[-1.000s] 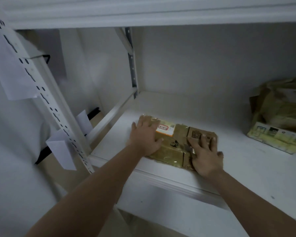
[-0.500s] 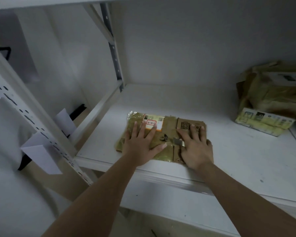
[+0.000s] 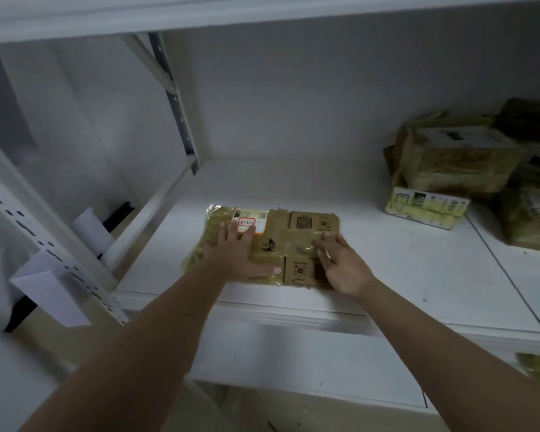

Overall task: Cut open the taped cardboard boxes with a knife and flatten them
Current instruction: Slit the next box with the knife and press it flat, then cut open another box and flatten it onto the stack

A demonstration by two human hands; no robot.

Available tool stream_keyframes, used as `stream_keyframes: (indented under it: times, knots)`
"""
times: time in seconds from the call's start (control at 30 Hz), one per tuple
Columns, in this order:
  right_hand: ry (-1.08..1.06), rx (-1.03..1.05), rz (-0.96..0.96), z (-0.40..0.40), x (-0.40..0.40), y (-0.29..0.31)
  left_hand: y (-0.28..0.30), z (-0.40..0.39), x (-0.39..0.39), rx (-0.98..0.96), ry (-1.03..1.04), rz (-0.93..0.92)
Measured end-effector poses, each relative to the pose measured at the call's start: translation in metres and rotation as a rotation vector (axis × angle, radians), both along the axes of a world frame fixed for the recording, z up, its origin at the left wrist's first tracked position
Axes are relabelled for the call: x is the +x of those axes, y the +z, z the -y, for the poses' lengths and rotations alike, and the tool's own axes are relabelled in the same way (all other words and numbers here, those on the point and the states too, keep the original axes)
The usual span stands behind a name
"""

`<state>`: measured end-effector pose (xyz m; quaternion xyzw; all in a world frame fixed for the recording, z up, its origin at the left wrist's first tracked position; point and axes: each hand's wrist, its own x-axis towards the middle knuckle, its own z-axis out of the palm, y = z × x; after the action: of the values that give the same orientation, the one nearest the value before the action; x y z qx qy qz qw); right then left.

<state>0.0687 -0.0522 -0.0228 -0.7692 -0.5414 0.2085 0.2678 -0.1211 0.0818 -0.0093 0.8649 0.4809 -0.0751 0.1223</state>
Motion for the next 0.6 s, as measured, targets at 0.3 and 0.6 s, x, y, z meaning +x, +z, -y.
stream_keyframes:
  times: [0.3, 0.6]
  knots:
    - [0.004, 0.066, -0.191, 0.011, 0.03, 0.03, 0.018, 0.026, 0.029, 0.043, -0.035, 0.248]
    - [-0.102, 0.283, -0.202, 0.057, 0.136, 0.053, 0.061, 0.052, 0.115, 0.382, 0.228, -0.049]
